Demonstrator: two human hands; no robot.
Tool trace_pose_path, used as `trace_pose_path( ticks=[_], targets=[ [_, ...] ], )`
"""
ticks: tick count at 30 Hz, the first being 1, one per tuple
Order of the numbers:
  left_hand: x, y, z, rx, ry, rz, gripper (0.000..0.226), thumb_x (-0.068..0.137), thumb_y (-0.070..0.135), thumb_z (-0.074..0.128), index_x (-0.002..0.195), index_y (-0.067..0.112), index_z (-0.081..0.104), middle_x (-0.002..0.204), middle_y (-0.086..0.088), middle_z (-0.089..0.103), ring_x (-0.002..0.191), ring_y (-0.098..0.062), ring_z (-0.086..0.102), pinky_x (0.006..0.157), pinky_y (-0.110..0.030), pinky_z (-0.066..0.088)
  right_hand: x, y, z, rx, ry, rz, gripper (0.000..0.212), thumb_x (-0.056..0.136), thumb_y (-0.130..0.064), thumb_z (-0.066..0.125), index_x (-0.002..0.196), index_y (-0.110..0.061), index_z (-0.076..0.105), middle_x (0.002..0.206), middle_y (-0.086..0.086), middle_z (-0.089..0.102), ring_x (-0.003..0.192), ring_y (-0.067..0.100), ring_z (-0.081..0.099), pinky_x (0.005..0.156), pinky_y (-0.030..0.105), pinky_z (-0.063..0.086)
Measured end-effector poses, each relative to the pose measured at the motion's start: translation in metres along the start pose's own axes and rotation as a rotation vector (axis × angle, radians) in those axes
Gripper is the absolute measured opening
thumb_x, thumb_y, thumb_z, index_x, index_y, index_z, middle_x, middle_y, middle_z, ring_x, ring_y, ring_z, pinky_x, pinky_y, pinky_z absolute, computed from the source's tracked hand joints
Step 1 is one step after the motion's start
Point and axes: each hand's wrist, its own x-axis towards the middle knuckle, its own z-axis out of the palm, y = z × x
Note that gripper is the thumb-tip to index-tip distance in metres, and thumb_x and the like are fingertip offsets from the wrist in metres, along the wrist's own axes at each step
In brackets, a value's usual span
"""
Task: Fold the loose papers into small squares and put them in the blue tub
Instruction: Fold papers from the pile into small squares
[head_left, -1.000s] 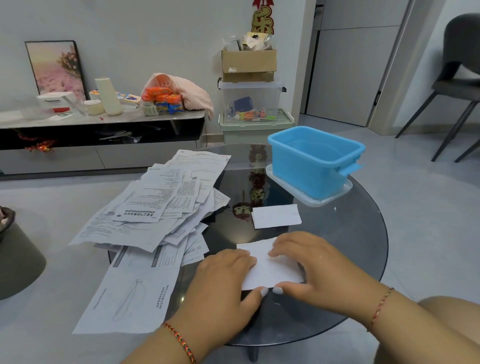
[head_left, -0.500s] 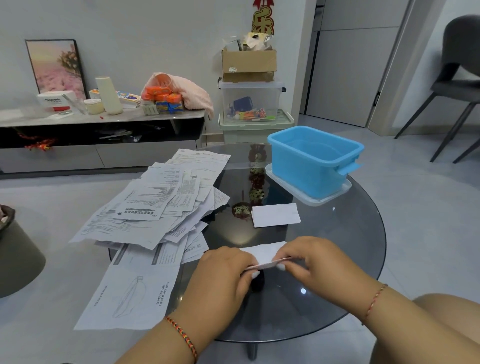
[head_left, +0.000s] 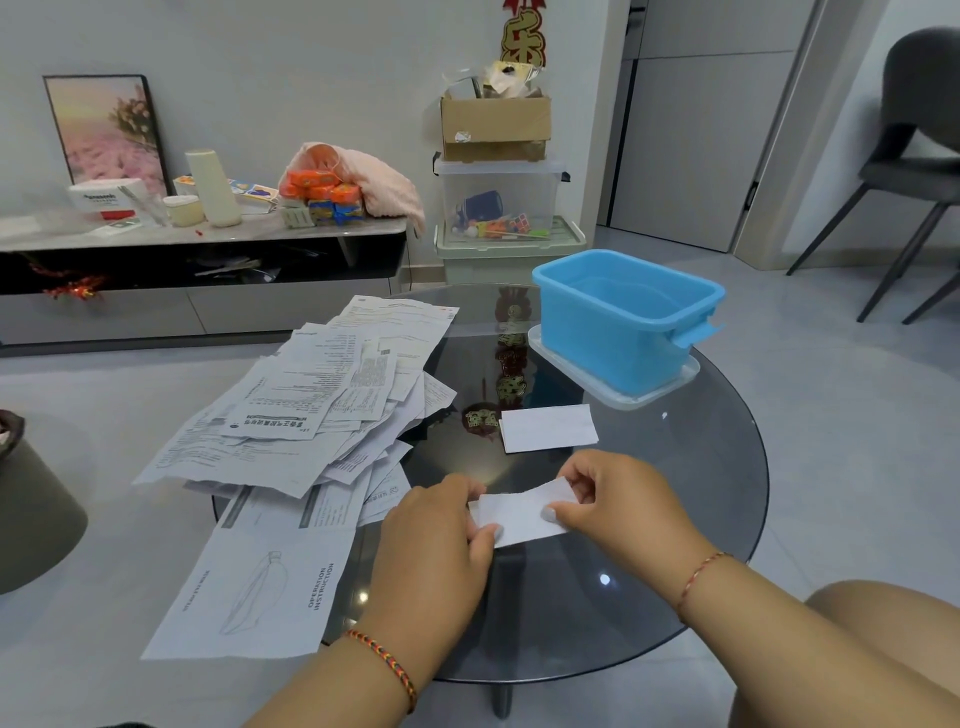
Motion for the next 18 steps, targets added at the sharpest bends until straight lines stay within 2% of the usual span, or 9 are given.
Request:
trace_pose_path(
  ticks=[4,8,11,14,16,18],
  targets=[
    [0.001,-0.003,0.0,0.041,-0.019,0.043,0.04,0.089,0.035,0.057,0.127,0.041,0.044,0.105,0.014,0.044,0.101,-0.006,0.041,0.086,-0.02,0.038,0.002,-0.002,-0.003,0.013,-0.016,-0.002,0.031,0.076,-0.036,0.075,0.099,-0.025,0.058,0.082,-0.008,0.054,0.073,0.008,0.05,0.059,0.015,0.036],
    [0.003,-0.006,0.002,0.08,-0.068,0.075,0.027,0.092,0.032,0.054,0.118,0.039,0.054,0.11,0.018,0.041,0.106,-0.006,0.035,0.092,-0.023,0.033,0.004,-0.004,-0.007,-0.109,-0.035,-0.146,0.044,0.077,-0.041,0.072,0.116,-0.033,0.053,0.104,-0.014,0.05,0.103,0.007,0.041,0.087,0.021,0.04],
    [0.005,-0.006,0.003,0.098,-0.077,0.072,0.027,0.093,0.033,0.051,0.12,0.039,0.053,0.118,0.017,0.043,0.109,-0.007,0.034,0.094,-0.025,0.033,0.008,-0.007,-0.006,-0.134,-0.141,-0.194,0.046,0.079,-0.045,0.069,0.12,-0.033,0.053,0.103,-0.012,0.049,0.107,0.009,0.038,0.093,0.025,0.039],
    [0.005,-0.004,0.003,0.094,-0.102,0.082,0.03,0.094,0.031,0.049,0.122,0.04,0.049,0.123,0.019,0.043,0.113,-0.007,0.033,0.097,-0.025,0.032,0.011,-0.008,-0.007,-0.117,-0.2,-0.167,0.039,0.077,-0.043,0.071,0.112,-0.034,0.057,0.099,-0.01,0.047,0.103,0.01,0.038,0.09,0.025,0.039],
    [0.005,-0.004,0.003,0.093,-0.113,0.087,0.033,0.094,0.03,0.048,0.126,0.04,0.046,0.126,0.019,0.042,0.116,-0.007,0.032,0.1,-0.024,0.031,0.011,-0.009,-0.007,-0.101,-0.207,-0.164,0.022,0.076,-0.041,0.072,0.091,-0.036,0.057,0.098,-0.009,0.048,0.101,0.009,0.038,0.084,0.023,0.039],
    [0.005,-0.005,0.003,0.089,-0.127,0.085,0.038,0.093,0.03,0.049,0.13,0.039,0.042,0.129,0.018,0.041,0.119,-0.008,0.031,0.102,-0.025,0.03,0.01,-0.012,-0.005,-0.104,-0.213,-0.175,0.023,0.077,-0.038,0.072,0.074,-0.036,0.049,0.096,-0.009,0.048,0.099,0.01,0.039,0.082,0.023,0.039]
  ],
)
